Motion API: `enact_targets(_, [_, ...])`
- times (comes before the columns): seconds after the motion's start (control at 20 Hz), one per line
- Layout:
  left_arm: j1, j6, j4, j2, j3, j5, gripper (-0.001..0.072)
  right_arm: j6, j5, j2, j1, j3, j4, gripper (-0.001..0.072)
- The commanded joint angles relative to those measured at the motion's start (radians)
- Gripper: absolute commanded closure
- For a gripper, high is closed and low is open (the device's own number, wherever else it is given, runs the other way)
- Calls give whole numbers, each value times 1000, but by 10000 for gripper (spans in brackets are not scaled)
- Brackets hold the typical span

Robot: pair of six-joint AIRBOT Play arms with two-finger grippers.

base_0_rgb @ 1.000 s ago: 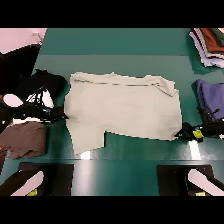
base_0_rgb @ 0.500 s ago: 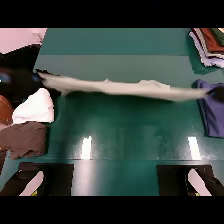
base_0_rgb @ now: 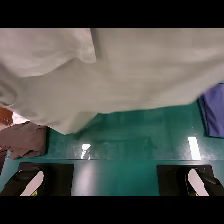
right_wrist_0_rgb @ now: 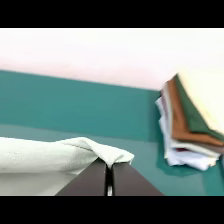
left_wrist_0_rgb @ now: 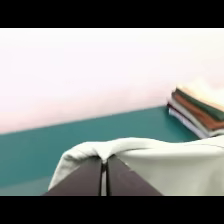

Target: Fold the shirts.

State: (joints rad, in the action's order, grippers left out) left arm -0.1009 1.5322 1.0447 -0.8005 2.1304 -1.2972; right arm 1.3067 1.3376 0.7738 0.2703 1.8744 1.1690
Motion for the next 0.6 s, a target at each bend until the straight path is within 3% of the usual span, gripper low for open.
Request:
enact_targets(0.0, [0,33,7,-13,48,7,686,42,55,40,-1,169,109,695])
enact_targets(0.25, [0,30,4,-107,-285,-54,685,76,148,211,-3,71,30,695])
enact_targets(0.55, [0,-22,3,-446,-503,-80,684,77,208,493,-24,-254,40,695])
